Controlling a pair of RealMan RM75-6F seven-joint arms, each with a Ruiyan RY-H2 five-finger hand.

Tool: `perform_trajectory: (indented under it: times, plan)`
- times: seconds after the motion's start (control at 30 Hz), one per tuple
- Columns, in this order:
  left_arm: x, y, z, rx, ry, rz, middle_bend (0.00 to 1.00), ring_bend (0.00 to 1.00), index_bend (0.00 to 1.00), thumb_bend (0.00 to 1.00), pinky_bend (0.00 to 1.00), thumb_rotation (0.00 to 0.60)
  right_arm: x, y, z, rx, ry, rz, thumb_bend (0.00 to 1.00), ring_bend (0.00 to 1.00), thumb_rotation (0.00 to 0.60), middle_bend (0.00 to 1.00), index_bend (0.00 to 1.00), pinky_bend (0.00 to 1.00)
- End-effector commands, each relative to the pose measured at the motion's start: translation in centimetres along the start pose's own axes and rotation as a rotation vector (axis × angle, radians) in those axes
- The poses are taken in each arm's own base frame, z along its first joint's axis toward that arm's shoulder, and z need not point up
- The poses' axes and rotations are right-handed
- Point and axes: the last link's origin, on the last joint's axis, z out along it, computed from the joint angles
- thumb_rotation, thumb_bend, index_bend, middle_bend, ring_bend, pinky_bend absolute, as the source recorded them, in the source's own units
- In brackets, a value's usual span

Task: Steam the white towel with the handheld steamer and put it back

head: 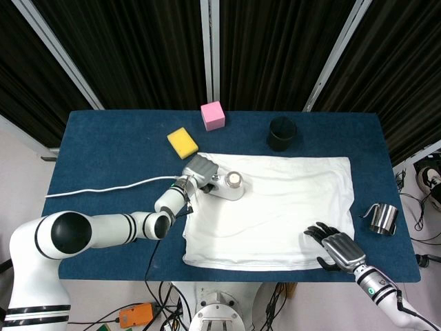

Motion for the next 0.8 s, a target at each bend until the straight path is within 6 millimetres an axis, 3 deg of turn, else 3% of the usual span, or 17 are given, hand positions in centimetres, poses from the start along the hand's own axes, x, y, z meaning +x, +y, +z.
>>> perform_trajectory:
  times: [0.03, 0.17, 0.3, 0.43, 0.53, 0.8]
  plan:
    - [-0.2, -1.5, 0.4, 0.050, 0.013, -0.054, 0.84, 0.70, 0.70, 0.81, 0.65, 0.128, 0.0, 0.0, 0.0, -0.001, 0.001, 0.001, 0.60, 0.11, 0.600, 0.19, 0.20, 0.23]
    - [-0.2, -3.6, 0.6, 0.119, 0.037, -0.099, 0.84, 0.70, 0.70, 0.80, 0.65, 0.060, 0.1, 0.0, 0.0, -0.003, 0.006, 0.002, 0.60, 0.11, 0.600, 0.19, 0.20, 0.23]
    - [-0.3, -6.0, 0.2, 0.189, 0.057, -0.107, 0.83, 0.70, 0.70, 0.80, 0.65, 0.037, 0.3, 0.0, 0.0, -0.004, 0.011, 0.003, 0.60, 0.11, 0.600, 0.19, 0.20, 0.23]
    - [0.0, -6.7, -0.9, 0.188, 0.088, -0.145, 0.83, 0.70, 0.70, 0.79, 0.65, 0.021, 0.3, 0.0, 0.1, 0.000, 0.016, 0.005, 0.60, 0.11, 0.600, 0.19, 0.20, 0.23]
    - [0.4, -5.8, -2.2, 0.135, 0.119, -0.141, 0.83, 0.70, 0.70, 0.79, 0.65, 0.013, 0.3, 0.0, 0.2, 0.005, 0.018, 0.006, 0.60, 0.11, 0.600, 0.19, 0.20, 0.23]
    - [-0.4, -0.5, -5.0, -0.057, 0.134, -0.025, 0.83, 0.70, 0.70, 0.78, 0.65, 0.000, 0.2, 0.2, 0.2, 0.006, 0.016, 0.009, 0.60, 0.11, 0.600, 0.19, 0.20, 0.23]
